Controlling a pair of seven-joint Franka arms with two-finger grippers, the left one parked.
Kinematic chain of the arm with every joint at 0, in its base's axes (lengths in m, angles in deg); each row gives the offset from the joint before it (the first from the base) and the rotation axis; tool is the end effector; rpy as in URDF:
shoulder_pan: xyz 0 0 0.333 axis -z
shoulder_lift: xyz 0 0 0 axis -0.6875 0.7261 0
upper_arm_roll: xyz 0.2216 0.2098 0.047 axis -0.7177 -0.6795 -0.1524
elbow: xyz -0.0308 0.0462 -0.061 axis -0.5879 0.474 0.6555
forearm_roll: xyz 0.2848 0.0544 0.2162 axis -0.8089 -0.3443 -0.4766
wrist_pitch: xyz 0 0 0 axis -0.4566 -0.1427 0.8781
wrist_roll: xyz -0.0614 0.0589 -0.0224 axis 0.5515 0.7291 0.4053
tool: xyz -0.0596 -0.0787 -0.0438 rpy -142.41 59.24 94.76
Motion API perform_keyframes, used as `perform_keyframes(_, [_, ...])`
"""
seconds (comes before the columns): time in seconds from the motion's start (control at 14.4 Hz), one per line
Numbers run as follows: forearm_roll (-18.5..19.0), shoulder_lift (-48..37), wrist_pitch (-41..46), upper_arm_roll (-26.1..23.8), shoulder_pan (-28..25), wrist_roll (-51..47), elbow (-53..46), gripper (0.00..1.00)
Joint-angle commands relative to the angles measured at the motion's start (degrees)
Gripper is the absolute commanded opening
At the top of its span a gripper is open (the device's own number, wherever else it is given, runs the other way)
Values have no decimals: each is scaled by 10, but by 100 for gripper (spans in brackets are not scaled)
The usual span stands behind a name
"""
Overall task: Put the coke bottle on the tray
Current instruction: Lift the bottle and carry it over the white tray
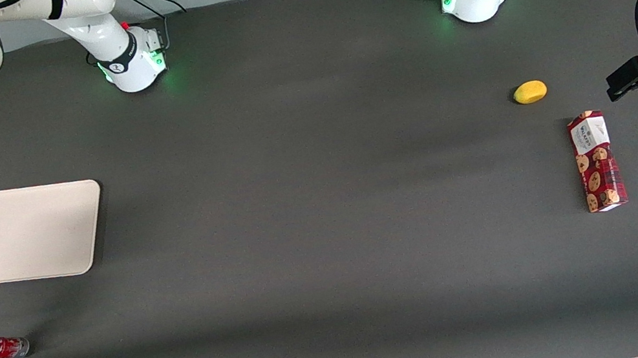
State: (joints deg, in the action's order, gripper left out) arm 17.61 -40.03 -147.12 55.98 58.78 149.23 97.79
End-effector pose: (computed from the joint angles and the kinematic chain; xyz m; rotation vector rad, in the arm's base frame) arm 0.6630 -0.2992 0.3759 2.6353 1.5408 0.3643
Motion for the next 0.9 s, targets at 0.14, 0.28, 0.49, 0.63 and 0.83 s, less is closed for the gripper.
perform_keyframes(0.14, [89, -159, 80, -3, -35, -127, 100, 0])
perform_keyframes(0.28, [125, -232, 81, -3, -50, -173, 173, 0])
perform_keyframes(0.49, [158, -336, 83, -4, -61, -212, 285, 0])
perform_keyframes(0.63, [184, -412, 89, -4, -61, -240, 357, 0])
perform_keyframes(0.83, [227, -493, 159, -3, -59, -272, 395, 0])
